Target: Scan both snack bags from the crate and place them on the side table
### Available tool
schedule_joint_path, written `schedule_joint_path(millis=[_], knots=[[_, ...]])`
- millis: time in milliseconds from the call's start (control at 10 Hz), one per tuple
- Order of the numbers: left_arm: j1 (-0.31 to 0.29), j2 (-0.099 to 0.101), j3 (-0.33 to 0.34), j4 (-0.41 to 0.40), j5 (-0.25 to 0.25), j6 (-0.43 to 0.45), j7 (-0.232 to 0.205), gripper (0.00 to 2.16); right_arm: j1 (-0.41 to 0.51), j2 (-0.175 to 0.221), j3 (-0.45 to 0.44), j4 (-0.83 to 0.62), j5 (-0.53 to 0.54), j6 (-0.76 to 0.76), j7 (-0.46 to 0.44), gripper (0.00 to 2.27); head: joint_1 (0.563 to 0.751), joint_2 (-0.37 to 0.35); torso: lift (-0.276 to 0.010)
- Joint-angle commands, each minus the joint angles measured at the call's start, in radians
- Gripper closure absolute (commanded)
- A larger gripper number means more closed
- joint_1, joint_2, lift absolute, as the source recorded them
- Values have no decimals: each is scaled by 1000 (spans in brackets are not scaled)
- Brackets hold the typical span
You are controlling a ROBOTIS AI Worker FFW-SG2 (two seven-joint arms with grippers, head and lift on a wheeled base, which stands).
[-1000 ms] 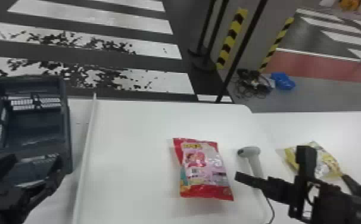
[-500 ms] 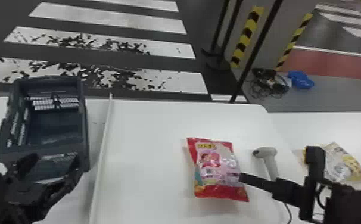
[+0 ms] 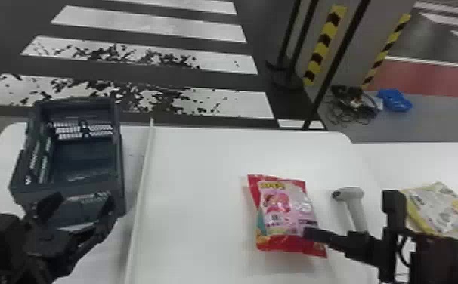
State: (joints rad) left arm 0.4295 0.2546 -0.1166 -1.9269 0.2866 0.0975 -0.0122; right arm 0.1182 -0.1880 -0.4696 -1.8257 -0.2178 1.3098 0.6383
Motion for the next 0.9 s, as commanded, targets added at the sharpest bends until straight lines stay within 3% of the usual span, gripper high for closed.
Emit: schedule_joint_path(millis=[0,200,300,400,500,800], knots=[[0,0,0,0,0,0,0,87,-9,-5,11,19,1,-4,0,80,695,-197,-95],[0,0,0,2,0,0,0,87,-29,-5,26,51,3,-4,3,147,695,-194,-95],[0,0,0,2,0,0,0,87,-40,-7,28,72,5,0,4,383,695,-188,-95],[0,0,0,3,0,0,1,87,-46,-19,37,86,15,0,21,913,695,-184,-95],[0,0,0,3,0,0,0,87,-49,-22,40,92,32,0,30,2172,695,-182,-95],[-2,0,0,5,0,0,0,87,-49,-30,39,97,63,-4,64,2256,695,-192,-95]])
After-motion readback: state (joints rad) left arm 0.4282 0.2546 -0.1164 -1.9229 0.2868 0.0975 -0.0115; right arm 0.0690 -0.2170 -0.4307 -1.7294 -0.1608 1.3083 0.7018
